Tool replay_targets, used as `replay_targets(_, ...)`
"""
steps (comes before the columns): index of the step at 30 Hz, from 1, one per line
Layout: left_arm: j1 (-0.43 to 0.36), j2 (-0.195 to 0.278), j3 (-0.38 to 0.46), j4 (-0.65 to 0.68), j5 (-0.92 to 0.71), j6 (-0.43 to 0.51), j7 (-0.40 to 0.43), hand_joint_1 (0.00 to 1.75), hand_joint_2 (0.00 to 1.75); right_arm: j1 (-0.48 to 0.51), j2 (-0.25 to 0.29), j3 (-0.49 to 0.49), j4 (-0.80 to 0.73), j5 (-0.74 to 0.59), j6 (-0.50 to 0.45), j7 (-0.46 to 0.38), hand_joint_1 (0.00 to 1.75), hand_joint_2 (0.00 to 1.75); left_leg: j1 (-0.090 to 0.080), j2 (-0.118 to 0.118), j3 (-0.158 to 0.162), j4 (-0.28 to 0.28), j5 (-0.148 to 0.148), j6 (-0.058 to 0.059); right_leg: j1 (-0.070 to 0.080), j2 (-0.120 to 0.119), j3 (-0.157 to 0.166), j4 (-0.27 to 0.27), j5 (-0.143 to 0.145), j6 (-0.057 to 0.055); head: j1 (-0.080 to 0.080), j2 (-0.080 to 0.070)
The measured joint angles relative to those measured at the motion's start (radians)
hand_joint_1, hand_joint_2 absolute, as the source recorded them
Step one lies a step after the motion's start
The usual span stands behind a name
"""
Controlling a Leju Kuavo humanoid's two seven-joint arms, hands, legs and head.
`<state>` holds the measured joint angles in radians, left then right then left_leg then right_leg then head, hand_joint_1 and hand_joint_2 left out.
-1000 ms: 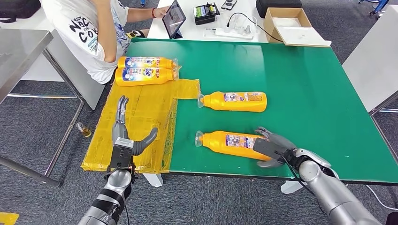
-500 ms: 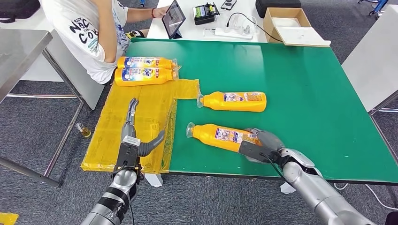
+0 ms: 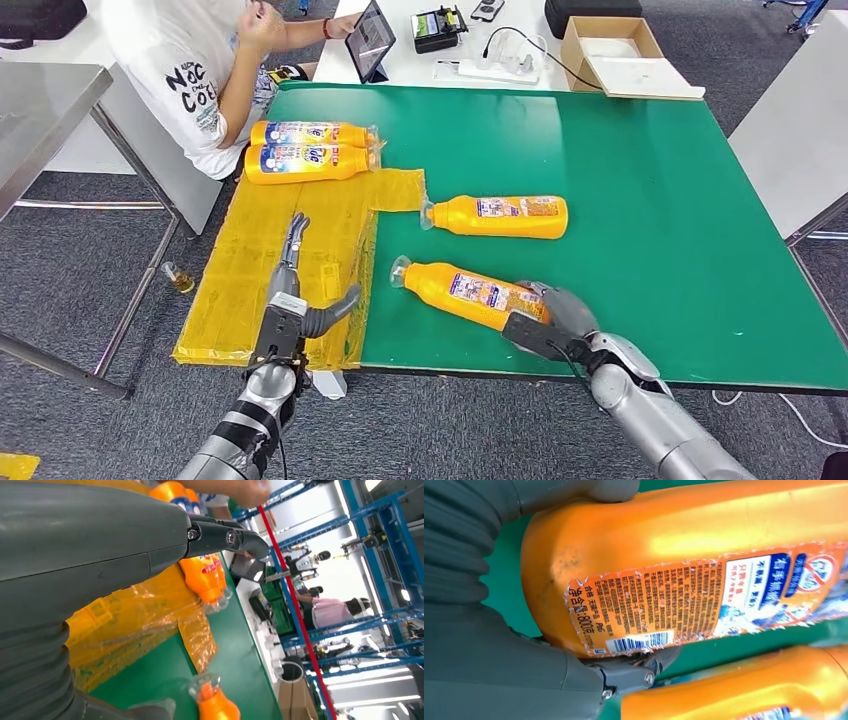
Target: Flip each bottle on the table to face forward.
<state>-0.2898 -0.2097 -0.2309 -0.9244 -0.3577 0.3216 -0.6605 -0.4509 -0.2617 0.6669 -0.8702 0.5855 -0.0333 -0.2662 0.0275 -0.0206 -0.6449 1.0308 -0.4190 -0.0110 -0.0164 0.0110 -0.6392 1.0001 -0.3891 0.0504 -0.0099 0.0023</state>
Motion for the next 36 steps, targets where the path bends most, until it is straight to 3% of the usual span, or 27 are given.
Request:
replay_targets(4,0.004,-0.008,0.017,0.000,0.046,-0.069,0.031,0.00,1.75,0.102,0.047,-0.103,-0.100,0.034,-0.116,-0.012,1.75,1.75,0.000,0.000,-0.002,0.000,0.000,0.000,0.000,0.000,-0.001,0.000,0.000,0.000,0.000,0.000)
replay_targets(10,0.008,-0.019,0.069,-0.003,0.154,-0.120,0.119,0.00,1.75,0.234,0.179,-0.321,-0.328,-0.006,-0.371,-0.111,1.75,1.75,0.000,0.000,-0.003,0.000,0.000,0.000,0.000,0.000,-0.003,0.000,0.000,0.000,0.000,0.000)
replay_targets(15,0.008,-0.023,0.088,-0.003,0.237,-0.189,0.153,0.00,1.75,0.288,0.257,-0.439,-0.454,-0.057,-0.463,-0.194,1.75,1.75,0.000,0.000,-0.004,0.000,0.000,0.000,0.000,0.000,-0.003,0.000,0.000,0.000,0.000,0.000)
replay_targets(19,0.008,-0.026,0.090,-0.003,0.384,-0.330,0.205,0.00,1.75,0.311,0.307,-0.493,-0.507,-0.103,-0.537,-0.275,1.75,1.75,-0.001,0.000,-0.004,0.000,0.000,0.000,-0.001,0.000,-0.004,0.000,0.000,0.000,0.000,0.000)
replay_targets(24,0.008,-0.026,0.085,-0.003,0.639,-0.595,0.289,0.00,1.75,0.319,0.345,-0.514,-0.509,-0.138,-0.529,-0.330,1.75,1.75,0.000,0.000,-0.004,0.000,0.000,0.000,0.000,0.000,-0.004,0.000,0.000,0.000,0.000,0.000)
replay_targets(28,0.006,-0.018,0.057,-0.003,0.770,-0.759,0.317,0.00,1.75,0.313,0.366,-0.509,-0.440,-0.139,-0.457,-0.378,1.75,1.75,0.000,0.000,-0.004,0.000,0.000,0.000,0.000,0.000,-0.004,0.000,0.000,0.000,0.000,0.000)
replay_targets(36,-0.008,-0.004,-0.007,0.001,0.824,-0.828,0.324,0.00,1.75,0.301,0.420,-0.453,-0.257,-0.142,-0.410,-0.429,1.75,1.75,0.000,0.000,-0.005,0.000,0.000,0.000,0.000,0.000,-0.004,0.000,0.000,0.000,0.000,0.000)
